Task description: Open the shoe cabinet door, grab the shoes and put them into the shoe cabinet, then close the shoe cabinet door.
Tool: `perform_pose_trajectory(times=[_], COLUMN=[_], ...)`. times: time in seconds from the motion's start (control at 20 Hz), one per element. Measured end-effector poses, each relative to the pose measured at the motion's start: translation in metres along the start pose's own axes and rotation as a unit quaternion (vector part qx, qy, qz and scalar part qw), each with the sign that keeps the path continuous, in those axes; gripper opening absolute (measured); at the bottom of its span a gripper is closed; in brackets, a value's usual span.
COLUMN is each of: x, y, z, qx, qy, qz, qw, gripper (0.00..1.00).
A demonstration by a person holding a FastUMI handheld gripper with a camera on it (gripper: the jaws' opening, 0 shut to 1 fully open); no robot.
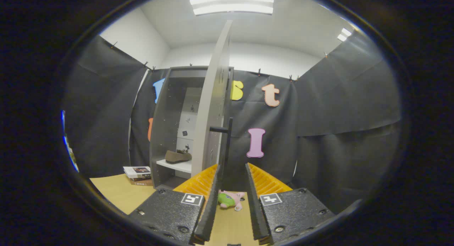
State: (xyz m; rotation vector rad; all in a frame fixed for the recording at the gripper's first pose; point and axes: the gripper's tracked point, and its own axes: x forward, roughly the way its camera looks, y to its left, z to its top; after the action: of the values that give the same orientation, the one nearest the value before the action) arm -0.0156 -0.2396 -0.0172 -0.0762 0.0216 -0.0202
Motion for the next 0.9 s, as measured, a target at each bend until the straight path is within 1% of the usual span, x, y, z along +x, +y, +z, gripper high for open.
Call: perform_pose_trajectory(times=[0.05, 0.15, 0.25, 0.45, 0.5, 0.65, 0.8, 0.9], x=[-0.009, -0.035, -0.051, -0.065, -0.066, -0.068, -0.065, -0.059], y=[0.003, 0.011, 0.017, 0.052, 0.06, 0.101, 0.147, 0.168], z=[-0.002, -0.018, -0.03, -0.051, -0.055, -0.079, -0.107, -0.119], qx=[0.015, 0.036, 0.049, 0.09, 0.091, 0.061, 0.045, 0.048], qy=[0.006, 0.016, 0.021, 0.037, 0.038, 0.044, 0.049, 0.046], qz=[-0.004, -0.024, -0.048, -0.046, -0.044, -0.011, 0.016, 0.022], qw=[1.0, 0.999, 0.997, 0.994, 0.994, 0.997, 0.998, 0.998], gripper=[0.5, 0.78, 1.0, 1.0, 1.0, 1.0, 0.99, 1.0])
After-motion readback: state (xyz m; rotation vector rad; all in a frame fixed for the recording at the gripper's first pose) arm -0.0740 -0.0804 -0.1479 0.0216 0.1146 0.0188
